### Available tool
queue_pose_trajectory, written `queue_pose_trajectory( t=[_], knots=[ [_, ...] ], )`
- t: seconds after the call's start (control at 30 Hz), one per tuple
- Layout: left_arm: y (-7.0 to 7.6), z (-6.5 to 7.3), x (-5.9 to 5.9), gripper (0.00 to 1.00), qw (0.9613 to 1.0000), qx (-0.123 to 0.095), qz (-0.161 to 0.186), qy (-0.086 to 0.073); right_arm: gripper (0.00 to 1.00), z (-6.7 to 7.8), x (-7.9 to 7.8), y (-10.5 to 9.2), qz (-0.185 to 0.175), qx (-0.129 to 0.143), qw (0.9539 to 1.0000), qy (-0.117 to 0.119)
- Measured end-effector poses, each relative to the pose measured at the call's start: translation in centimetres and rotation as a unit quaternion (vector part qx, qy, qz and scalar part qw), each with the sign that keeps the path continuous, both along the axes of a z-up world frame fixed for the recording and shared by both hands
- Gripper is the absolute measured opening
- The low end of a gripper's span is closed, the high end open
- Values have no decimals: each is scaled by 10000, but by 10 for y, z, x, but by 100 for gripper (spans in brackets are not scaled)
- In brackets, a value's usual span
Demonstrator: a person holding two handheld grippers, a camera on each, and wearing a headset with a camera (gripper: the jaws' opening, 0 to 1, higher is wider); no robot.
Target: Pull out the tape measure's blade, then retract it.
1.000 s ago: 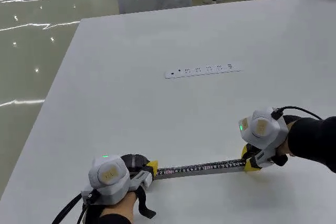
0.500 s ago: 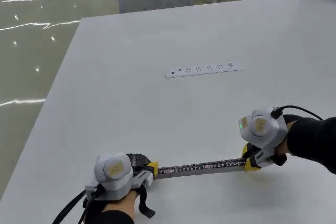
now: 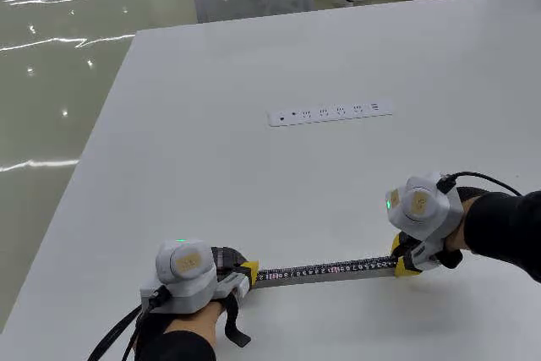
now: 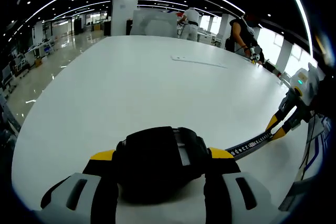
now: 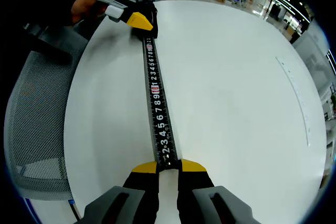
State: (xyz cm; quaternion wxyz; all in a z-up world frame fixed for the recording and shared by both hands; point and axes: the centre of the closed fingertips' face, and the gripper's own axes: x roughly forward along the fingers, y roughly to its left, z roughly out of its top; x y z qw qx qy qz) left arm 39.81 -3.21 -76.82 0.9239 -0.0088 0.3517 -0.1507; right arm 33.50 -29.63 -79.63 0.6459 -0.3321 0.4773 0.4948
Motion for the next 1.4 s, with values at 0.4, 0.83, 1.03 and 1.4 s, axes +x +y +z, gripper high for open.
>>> queue_pose_trajectory(
  t=[0.4,0.83,1.03,1.4],
  knots=[
    [0,-1,1,62,10000,-27,0,45,8,0,0,4,-161,-37,9999,33],
    [0,0,1,62,10000,-40,1,56,8,2,0,6,41,-180,9998,-16],
    [0,-1,1,62,10000,-43,-6,56,8,1,1,8,55,-241,9997,12],
    [-1,-1,0,62,9999,-44,-15,96,8,1,1,11,-20,-242,9997,35]
  ],
)
